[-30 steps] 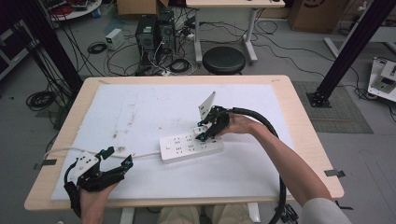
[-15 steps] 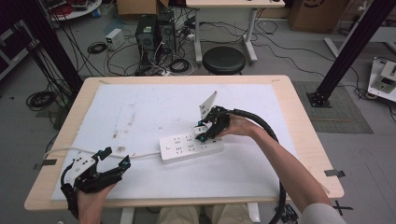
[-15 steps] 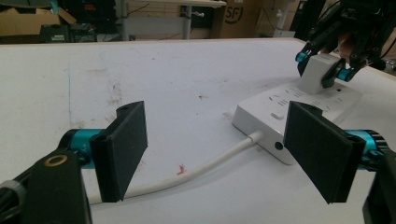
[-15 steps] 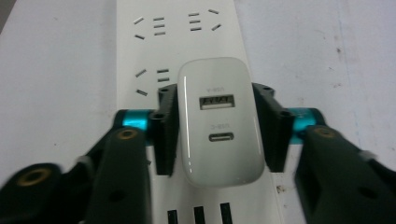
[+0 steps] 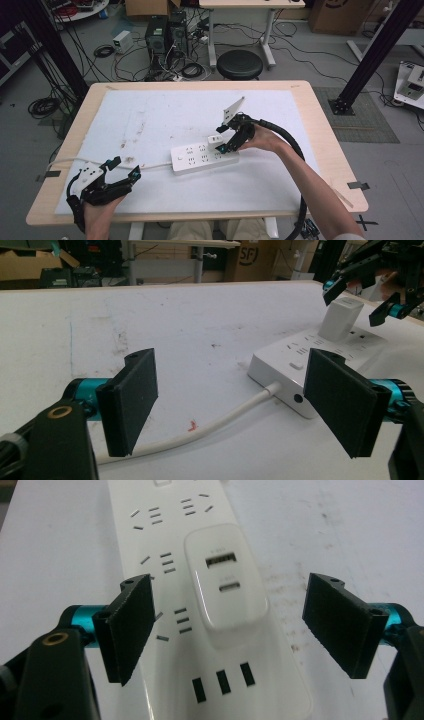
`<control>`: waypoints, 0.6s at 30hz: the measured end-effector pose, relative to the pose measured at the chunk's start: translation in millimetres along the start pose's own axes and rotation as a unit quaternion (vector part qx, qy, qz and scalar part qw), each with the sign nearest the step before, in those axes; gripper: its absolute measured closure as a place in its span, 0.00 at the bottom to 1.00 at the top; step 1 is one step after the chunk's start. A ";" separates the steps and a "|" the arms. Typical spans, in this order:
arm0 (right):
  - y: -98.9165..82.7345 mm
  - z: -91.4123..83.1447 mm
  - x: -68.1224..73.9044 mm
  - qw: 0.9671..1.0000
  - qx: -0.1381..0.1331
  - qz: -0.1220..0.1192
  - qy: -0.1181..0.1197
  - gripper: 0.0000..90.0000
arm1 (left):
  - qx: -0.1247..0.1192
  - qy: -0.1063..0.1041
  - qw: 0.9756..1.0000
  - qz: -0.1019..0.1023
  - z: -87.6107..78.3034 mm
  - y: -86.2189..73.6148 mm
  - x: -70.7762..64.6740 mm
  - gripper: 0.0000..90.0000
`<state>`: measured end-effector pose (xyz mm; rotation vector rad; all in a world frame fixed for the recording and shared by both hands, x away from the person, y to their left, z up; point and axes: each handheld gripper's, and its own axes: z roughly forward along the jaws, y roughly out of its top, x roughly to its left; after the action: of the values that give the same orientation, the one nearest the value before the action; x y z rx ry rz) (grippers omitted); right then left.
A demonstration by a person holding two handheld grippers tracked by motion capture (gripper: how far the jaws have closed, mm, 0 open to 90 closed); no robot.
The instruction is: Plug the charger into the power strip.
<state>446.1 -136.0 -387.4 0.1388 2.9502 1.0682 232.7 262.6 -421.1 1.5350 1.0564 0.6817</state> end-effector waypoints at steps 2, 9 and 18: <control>-14.9 -11.7 7.8 0.998 -0.041 0.045 -0.022 0.24 | 0.000 -0.007 1.000 0.002 3.1 0.7 -1.1 0.24; -35.8 -32.6 31.6 0.988 -0.105 0.086 -0.069 0.26 | 0.000 -0.016 1.000 0.007 8.5 2.6 -2.5 0.24; -66.3 -53.6 62.7 0.968 -0.162 0.133 -0.139 0.26 | 0.002 -0.023 1.000 0.016 15.0 5.9 -5.6 0.24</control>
<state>376.5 -215.7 -386.7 0.6371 2.5175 1.4117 244.7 250.9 -418.3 1.5663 1.0006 0.6628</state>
